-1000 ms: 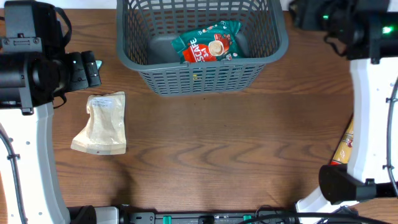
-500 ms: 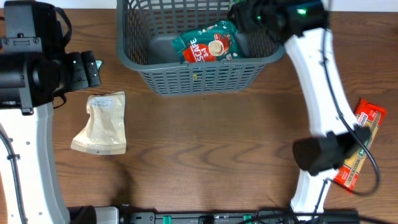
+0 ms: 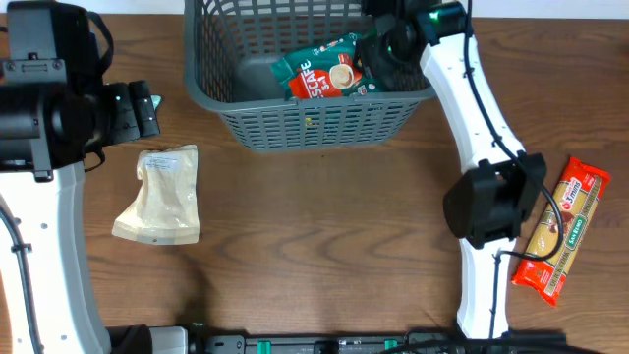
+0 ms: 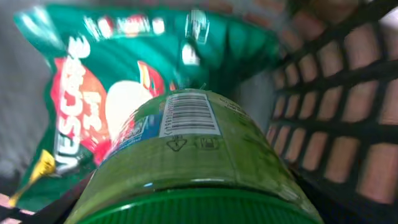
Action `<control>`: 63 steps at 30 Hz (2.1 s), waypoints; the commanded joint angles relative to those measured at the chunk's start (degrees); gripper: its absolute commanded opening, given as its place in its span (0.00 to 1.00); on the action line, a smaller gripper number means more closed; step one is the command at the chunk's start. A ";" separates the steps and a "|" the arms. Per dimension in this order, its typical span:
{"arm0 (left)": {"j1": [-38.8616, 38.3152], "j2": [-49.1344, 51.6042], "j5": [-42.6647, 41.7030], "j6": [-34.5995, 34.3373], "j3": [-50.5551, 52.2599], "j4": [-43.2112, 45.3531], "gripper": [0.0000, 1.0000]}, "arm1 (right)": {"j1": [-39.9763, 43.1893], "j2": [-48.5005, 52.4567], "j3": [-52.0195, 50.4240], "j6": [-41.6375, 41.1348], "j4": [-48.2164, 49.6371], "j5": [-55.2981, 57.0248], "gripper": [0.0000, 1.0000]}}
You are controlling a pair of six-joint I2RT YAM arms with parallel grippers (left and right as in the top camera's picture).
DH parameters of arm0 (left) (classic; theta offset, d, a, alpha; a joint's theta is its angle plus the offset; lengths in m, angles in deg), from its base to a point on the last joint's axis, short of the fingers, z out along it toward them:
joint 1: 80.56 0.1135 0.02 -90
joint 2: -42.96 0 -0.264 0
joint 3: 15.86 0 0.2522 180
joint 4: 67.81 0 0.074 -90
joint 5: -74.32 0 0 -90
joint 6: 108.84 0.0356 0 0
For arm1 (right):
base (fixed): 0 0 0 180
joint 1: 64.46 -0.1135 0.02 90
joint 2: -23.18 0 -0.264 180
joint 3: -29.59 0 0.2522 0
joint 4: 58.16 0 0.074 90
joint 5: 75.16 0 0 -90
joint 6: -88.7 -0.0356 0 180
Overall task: Pack container
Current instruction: 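Lift the jar with the right gripper into the basket and release, then lower the left gripper onto the beige foil pouch and grasp it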
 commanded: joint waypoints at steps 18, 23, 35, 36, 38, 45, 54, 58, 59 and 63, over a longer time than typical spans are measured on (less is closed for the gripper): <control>0.24 -0.42 0.28 1.57 -0.07 -0.17 0.98 | 2.08 -14.56 12.09 0.37 -1.75 -0.55 0.99; 0.24 -1.11 0.28 2.80 -0.07 -0.20 0.99 | 7.28 -22.38 12.48 -6.36 -2.58 4.11 0.99; 4.11 1.77 0.00 4.20 -0.04 -2.84 0.99 | 25.88 -26.95 11.91 -21.05 -14.14 7.41 0.99; 4.55 3.98 -0.87 4.20 0.07 -3.23 0.99 | 26.21 -26.67 11.87 -21.05 -14.10 6.82 0.99; 4.79 7.63 -3.02 3.98 0.90 -2.86 0.99 | 26.29 -26.18 11.87 -21.03 -14.03 6.62 0.99; 4.94 8.39 -3.69 5.84 21.90 13.16 0.99 | 26.29 -25.09 11.32 -19.04 -14.12 6.62 0.99; 5.68 -0.74 -10.29 11.19 55.19 36.89 0.98 | 26.29 -24.81 8.17 -18.86 -14.25 6.62 0.99; 8.17 -0.39 -15.28 11.52 61.09 43.85 0.98 | 26.23 -24.81 6.47 -17.92 -14.47 6.62 0.99; 8.90 -0.24 -15.32 11.50 61.83 44.98 0.98 | 26.23 -24.81 6.03 -17.75 -14.51 6.62 0.99; 11.52 0.48 -15.69 13.97 63.73 48.57 0.98 | 26.23 -24.81 4.76 -17.75 -14.99 6.23 0.99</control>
